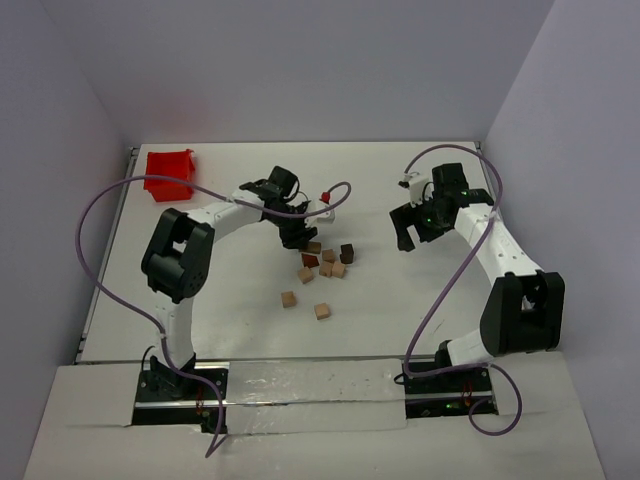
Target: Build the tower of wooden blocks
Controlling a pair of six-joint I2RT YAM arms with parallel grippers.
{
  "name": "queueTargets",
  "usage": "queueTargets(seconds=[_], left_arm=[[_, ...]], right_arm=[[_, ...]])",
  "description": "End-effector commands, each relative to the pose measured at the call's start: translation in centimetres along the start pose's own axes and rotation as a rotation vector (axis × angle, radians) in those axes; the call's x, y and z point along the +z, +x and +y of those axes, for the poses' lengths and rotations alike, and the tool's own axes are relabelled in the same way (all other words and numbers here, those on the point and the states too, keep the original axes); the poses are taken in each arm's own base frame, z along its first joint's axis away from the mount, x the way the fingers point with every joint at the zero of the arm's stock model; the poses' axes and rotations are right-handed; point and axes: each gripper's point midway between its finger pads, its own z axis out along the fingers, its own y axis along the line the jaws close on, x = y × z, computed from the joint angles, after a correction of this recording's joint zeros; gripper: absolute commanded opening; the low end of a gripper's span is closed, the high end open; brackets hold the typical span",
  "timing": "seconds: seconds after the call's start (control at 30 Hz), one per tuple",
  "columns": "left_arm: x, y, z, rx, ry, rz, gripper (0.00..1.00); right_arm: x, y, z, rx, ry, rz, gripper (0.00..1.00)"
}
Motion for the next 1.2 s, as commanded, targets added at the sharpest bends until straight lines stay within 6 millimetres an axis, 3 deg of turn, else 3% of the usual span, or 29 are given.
queueTargets(seconds=[0.0,0.2,0.8,0.87,0.93,1.0,1.17], left_arm=[[0.5,-0.9,-1.1,0.081,0.065,0.003,0.57],[1.4,-0.6,-1.5,0.087,0.082,0.018,0.58],[2.7,-0.6,0.1,0.14,0.041,0.045,0.55],[2.8,-0.6,-0.1,0.143,0.051,0.047,0.49],[2.8,-0.7,-0.4,0.132,0.06,0.041,0.33],[2.8,-1.1,-0.3,0.107,0.052,0.033,0.25],[3.5,-2.3,1.7,-0.001,-0.01,0.03,0.0]], right_arm=[[-0.6,-1.3,-1.3,-0.018,0.034,-0.025,1.0],[-0.4,-1.2,-1.6,-0.014,0.035,-0.018,1.0],[-0.6,-0.7,-1.9,-0.005,0.043,-0.016,1.0],[-0.6,-0.7,-1.9,-0.005,0.041,-0.017,1.0],[-0.6,-0.7,-1.9,-0.007,0.042,-0.016,1.0],[-0.6,-0.6,-1.9,-0.006,0.043,-0.013,1.0],[-0.5,-0.2,-2.0,0.002,0.044,-0.006,1.0]])
